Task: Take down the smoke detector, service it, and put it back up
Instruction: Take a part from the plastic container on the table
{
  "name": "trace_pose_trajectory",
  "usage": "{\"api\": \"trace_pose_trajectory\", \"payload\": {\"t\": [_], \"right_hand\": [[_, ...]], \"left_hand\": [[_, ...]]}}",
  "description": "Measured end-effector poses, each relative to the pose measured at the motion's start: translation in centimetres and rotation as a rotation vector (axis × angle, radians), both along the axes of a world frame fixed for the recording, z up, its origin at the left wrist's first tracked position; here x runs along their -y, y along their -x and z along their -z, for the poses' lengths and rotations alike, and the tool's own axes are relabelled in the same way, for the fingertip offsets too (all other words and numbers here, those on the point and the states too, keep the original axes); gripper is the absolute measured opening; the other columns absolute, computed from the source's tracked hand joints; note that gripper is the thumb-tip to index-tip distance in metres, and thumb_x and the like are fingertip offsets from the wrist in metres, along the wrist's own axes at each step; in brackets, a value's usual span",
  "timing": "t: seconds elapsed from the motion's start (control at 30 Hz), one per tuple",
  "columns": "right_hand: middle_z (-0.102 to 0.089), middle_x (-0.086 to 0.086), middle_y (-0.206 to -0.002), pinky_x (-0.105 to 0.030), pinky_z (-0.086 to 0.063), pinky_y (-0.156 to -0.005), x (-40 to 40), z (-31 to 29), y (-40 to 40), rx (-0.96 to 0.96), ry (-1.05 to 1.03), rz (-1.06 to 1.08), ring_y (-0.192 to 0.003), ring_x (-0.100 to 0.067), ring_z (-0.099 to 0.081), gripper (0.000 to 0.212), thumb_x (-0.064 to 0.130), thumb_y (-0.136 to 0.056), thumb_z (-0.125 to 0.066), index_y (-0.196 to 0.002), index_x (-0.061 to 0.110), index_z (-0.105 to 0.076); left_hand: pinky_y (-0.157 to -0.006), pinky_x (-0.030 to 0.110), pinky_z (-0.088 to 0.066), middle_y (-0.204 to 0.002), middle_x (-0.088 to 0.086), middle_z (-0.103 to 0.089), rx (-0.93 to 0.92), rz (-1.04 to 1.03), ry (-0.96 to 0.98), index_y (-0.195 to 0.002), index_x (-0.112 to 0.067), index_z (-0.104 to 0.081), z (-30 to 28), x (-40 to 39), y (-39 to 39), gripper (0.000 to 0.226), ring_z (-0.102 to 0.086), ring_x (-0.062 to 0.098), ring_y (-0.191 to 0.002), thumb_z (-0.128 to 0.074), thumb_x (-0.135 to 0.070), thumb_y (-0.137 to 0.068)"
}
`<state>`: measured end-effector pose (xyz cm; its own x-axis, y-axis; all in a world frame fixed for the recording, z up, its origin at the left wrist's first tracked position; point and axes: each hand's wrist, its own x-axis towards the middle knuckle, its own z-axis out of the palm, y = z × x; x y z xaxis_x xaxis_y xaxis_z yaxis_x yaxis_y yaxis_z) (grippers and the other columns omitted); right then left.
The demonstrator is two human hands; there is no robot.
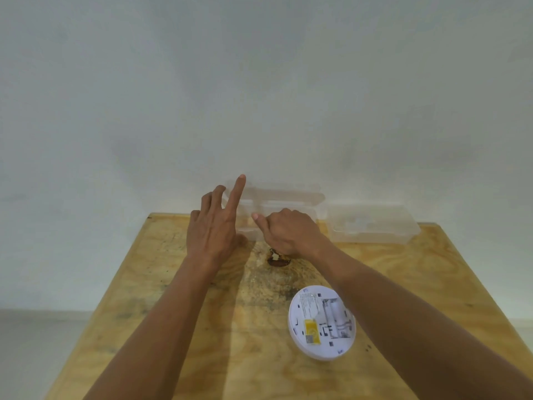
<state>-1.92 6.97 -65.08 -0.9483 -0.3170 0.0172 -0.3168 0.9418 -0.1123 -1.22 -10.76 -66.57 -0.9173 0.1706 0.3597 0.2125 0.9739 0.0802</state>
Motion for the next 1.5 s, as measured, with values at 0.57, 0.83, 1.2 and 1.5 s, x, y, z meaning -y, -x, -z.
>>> {"api": "trace_pose_trajectory", "payload": {"t": [0.57,0.83,1.2,1.5], "right_hand": [[-0.058,-0.002,-0.067,-0.035,-0.036,-0.060,-4.0,0.3,1.2,-0.117,-0.211,-0.231,-0.066,-0.025,-0.056,0.071,0.074,-0.093,-0.017,-0.081,0.021,-0.062],[-0.040,0.004,-0.049,-0.033,-0.034,-0.052,-3.6,-0.5,0.9,-0.146,0.361,-0.077,-0.047,-0.015,-0.038,0.062,0.073,-0.088,-0.043,-0.059,0.019,-0.039],[-0.070,-0.010,-0.115,-0.038,-0.049,-0.077,-6.5,-6.2,-0.8,-0.305,-0.013,0.151,-0.104,-0.035,-0.066,0.046,0.056,-0.098,-0.042,-0.137,0.034,-0.050],[-0.071,-0.008,-0.117,-0.037,-0.048,-0.078,-7.0,-5.3,-2.5,-0.257,-0.038,0.077,-0.105,-0.032,-0.066,0.047,0.060,-0.095,-0.048,-0.133,0.033,-0.055]], "left_hand": [[-0.097,0.047,-0.045,-0.154,0.010,-0.030,0.021,-0.003,-0.010,-0.156,-0.037,0.015,-0.7,-0.1,-0.6,0.127,-0.034,0.031,-0.138,-0.083,-0.038,-0.076],[-0.099,0.048,-0.045,-0.155,0.012,-0.029,0.026,-0.001,-0.006,-0.155,-0.036,0.015,-1.0,-0.2,-0.7,0.127,-0.034,0.032,-0.139,-0.083,-0.041,-0.076],[-0.095,0.050,-0.047,-0.152,0.015,-0.034,-0.001,-0.024,0.015,-0.157,-0.034,0.010,-0.7,-0.4,-1.2,0.126,-0.037,0.033,-0.138,-0.085,-0.040,-0.075],[-0.100,0.052,-0.045,-0.149,0.014,-0.042,-0.135,-0.030,0.065,-0.150,-0.023,-0.029,0.2,-0.8,-2.0,0.105,-0.041,0.036,-0.135,-0.091,-0.033,-0.066]]}}
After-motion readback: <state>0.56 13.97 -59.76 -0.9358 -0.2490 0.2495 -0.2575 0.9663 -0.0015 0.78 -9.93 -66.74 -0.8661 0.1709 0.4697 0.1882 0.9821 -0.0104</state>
